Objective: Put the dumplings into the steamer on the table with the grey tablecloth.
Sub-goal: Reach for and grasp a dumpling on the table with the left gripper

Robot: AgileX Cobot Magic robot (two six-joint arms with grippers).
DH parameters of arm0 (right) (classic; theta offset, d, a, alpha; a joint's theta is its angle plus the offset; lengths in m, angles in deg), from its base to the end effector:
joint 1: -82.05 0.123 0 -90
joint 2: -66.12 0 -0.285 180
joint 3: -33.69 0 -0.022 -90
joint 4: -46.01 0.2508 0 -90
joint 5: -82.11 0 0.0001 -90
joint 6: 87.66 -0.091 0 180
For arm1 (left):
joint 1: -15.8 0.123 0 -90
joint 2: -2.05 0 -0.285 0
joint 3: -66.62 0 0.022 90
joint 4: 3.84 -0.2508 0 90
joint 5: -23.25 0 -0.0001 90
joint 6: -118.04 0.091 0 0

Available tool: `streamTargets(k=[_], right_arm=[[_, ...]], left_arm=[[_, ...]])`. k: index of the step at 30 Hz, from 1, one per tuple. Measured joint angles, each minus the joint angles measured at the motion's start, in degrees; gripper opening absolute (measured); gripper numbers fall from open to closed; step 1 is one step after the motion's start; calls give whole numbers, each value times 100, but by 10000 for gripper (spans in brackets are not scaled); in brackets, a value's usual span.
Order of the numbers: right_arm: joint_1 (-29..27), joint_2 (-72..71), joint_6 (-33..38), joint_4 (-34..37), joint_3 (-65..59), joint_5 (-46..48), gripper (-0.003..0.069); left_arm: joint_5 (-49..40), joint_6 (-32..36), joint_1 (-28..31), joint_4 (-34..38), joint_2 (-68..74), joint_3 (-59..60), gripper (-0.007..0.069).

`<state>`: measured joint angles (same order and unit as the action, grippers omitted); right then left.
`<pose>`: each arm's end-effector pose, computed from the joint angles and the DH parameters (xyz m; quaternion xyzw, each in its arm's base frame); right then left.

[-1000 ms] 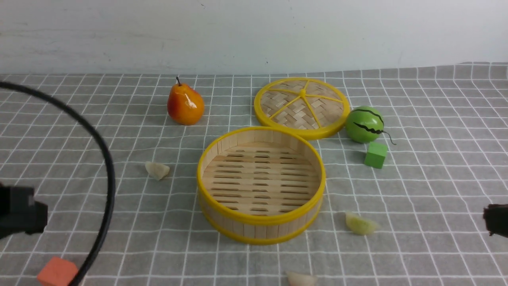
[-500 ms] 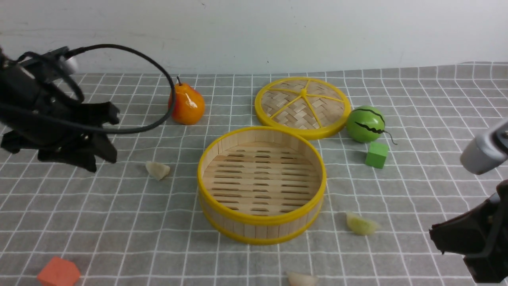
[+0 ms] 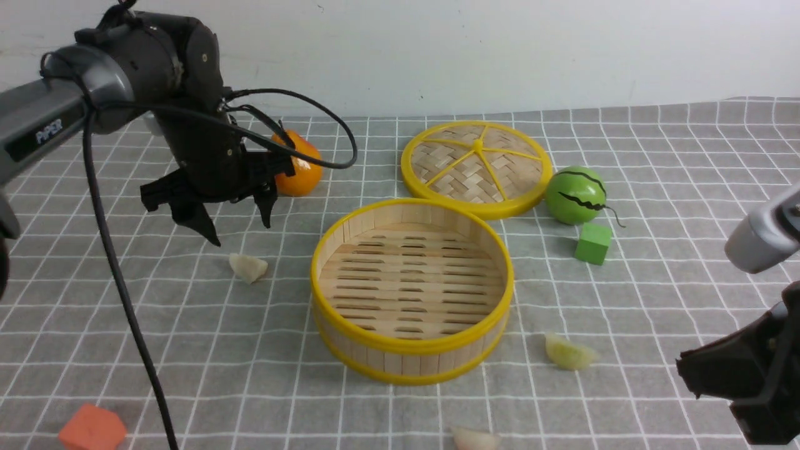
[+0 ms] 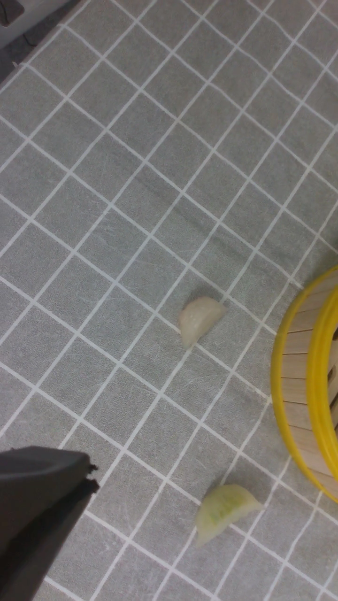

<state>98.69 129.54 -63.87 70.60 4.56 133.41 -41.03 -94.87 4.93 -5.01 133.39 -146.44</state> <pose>0.1620 0.0793 0.3216 -0.2506 0.8976 0.1800 0.3150 0.4587 -0.0864 0.2358 -0.1860 0.9707 -0.0475 0.1443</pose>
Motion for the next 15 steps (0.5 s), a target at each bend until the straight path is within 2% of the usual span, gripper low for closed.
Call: streamTargets(k=[11,14,15], right_arm=[[0,0,0,0,0,17,6],[0,0,0,0,0,17,6],[0,0,0,0,0,17,6]], left_arm=[[-65,-150,205,594,835,-231,501],[-143,6,205,700,919,-239,477],[-157,53,205,744,919,-244,447]])
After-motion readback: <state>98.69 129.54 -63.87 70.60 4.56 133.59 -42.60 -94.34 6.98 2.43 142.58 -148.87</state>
